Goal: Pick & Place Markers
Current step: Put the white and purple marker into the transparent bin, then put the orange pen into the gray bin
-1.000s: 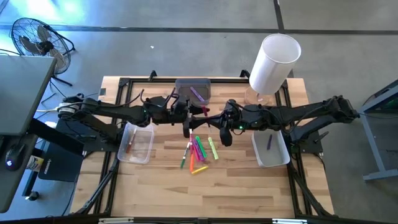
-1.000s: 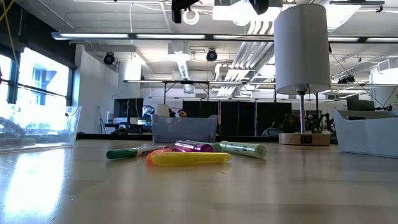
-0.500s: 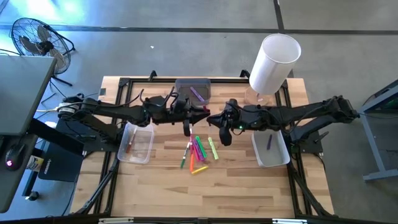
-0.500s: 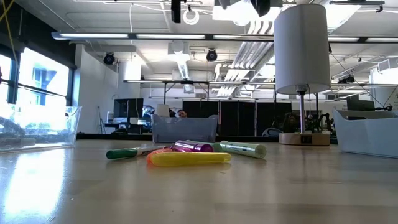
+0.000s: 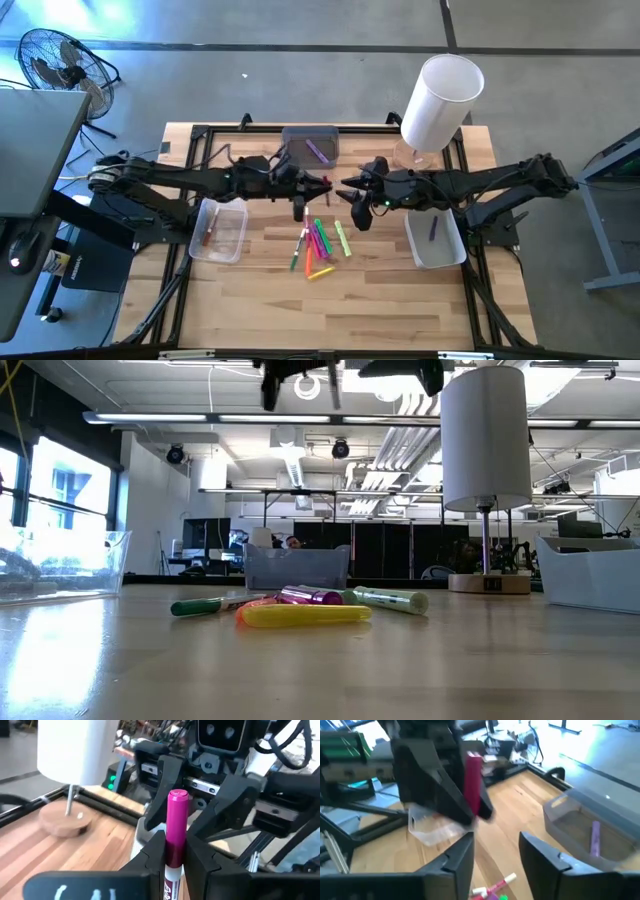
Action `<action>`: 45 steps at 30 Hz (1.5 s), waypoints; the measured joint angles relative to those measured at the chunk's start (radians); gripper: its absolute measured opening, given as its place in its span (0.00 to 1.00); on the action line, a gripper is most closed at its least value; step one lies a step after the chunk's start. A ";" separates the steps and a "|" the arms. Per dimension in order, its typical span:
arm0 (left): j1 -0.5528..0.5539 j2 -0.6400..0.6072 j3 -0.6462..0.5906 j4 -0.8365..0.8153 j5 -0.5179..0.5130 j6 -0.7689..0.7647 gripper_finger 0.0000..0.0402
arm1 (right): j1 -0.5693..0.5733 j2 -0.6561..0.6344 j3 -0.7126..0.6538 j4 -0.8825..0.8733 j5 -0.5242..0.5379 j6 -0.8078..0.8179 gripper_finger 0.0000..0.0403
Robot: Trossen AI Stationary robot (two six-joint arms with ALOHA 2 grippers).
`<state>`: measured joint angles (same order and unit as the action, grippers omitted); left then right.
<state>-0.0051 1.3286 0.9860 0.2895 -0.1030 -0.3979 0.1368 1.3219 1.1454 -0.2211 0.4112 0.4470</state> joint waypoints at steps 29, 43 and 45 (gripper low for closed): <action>-0.148 -0.428 -0.245 -1.371 -0.106 -0.899 0.09 | 0.000 -0.001 0.000 -0.114 0.055 0.128 0.39; -0.199 -0.427 -0.329 -1.365 -0.071 -0.933 0.38 | 0.000 -0.001 -0.017 -0.137 0.059 0.158 0.37; -0.199 -0.429 -0.329 -1.364 -0.071 -0.909 0.42 | 0.000 -0.001 -0.017 -0.142 0.053 0.151 0.37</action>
<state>-0.2039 0.8992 0.6567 -1.0742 -0.1741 -1.3074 0.1371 1.3205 1.1284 -0.3634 0.4646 0.5978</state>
